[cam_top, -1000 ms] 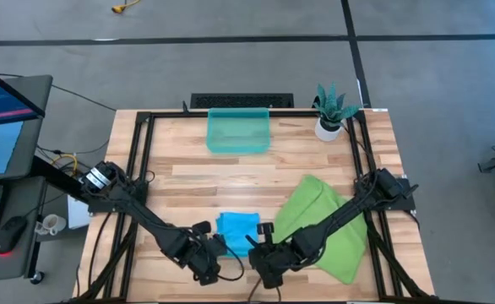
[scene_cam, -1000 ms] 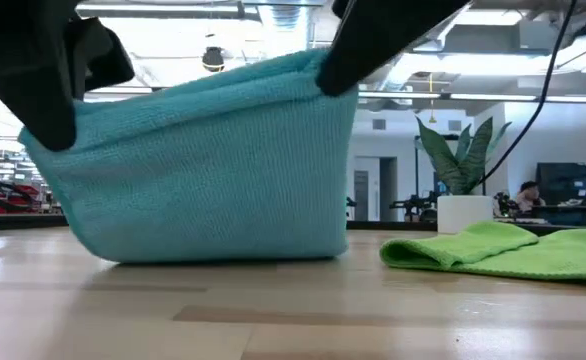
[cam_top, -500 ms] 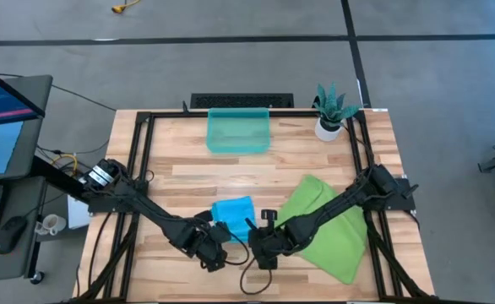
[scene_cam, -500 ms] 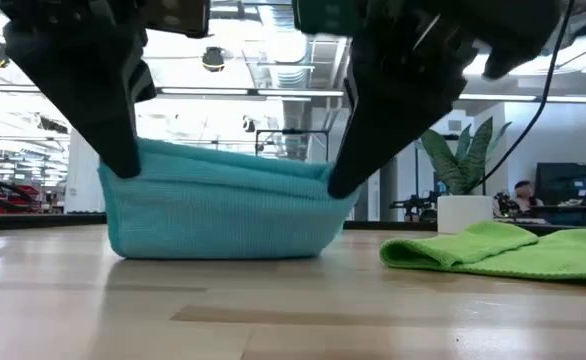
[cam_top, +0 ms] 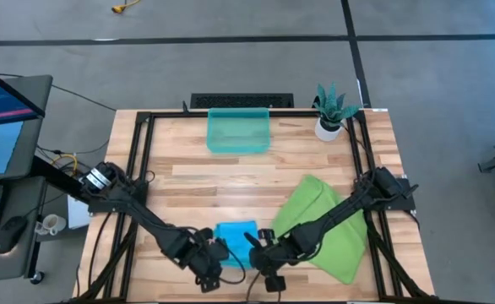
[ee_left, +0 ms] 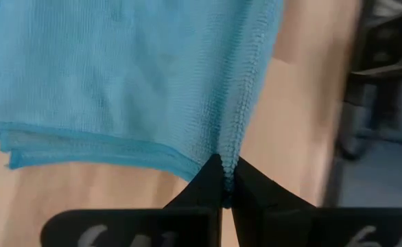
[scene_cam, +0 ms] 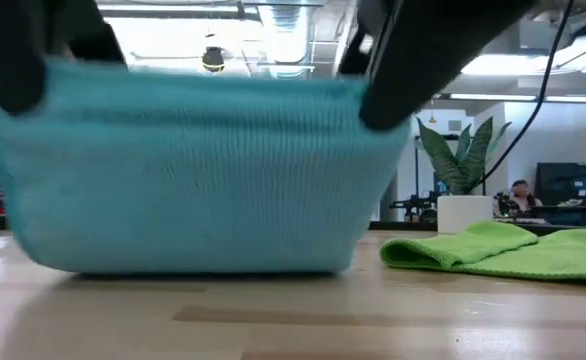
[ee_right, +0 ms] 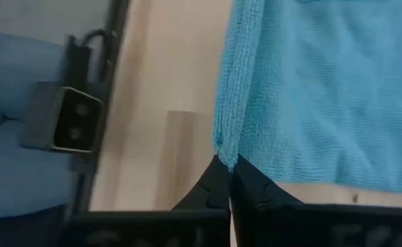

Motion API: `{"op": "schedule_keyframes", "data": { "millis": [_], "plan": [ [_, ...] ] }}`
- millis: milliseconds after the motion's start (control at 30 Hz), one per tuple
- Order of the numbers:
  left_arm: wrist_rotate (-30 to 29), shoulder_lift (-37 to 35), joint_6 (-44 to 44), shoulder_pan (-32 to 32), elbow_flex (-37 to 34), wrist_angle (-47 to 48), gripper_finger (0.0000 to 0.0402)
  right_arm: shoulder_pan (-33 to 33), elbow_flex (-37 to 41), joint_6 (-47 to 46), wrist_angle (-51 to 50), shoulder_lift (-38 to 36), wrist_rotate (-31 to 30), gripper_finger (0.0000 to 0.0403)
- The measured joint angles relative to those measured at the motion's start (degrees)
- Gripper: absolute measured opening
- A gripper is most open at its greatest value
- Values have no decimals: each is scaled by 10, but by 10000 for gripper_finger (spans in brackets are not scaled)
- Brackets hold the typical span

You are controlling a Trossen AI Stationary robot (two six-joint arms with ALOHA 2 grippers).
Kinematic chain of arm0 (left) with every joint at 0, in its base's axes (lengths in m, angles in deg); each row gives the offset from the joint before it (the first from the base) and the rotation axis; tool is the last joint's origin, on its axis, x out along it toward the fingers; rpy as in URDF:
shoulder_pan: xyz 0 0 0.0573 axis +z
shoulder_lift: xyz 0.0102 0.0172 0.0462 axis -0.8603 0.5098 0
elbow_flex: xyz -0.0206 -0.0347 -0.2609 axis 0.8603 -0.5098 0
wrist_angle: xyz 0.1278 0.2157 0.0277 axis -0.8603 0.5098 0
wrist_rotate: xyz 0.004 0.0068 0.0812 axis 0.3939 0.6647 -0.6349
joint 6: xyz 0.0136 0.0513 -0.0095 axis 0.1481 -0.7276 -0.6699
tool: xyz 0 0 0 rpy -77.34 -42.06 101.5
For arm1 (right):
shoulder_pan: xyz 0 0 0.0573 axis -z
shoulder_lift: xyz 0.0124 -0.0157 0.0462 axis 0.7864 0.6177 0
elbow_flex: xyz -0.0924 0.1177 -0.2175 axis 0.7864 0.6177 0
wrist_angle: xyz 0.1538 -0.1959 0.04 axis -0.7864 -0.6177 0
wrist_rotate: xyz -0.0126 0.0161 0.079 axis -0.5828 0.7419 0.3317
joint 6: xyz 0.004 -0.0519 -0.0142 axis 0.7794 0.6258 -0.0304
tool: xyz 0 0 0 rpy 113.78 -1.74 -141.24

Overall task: Roll microfiber towels into tight, uniform cylinder then place into a basket
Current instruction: Roll the blue microfiber cloth

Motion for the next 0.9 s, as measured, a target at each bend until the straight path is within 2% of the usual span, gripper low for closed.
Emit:
{"op": "schedule_keyframes", "data": {
  "millis": [100, 200, 300, 467, 900],
  "plan": [
    [2, 0, -1, -6, 2, 7, 2, -3, -10, 5, 1, 0, -7, 6],
    [5, 0, 4, 4, -20, 7, 2, 7, -10, -2, -15, 1, -47, 9],
    [20, 0, 41, 26, -54, 11, 2, 33, -11, -14, -20, 23, -32, 10],
    [24, 0, 47, 52, -86, 0, 2, 61, -12, -14, -14, 49, 0, 11],
    [23, 0, 18, 67, -93, -3, 13, 87, -10, -12, -25, 51, 4, 12]
  ]
}}
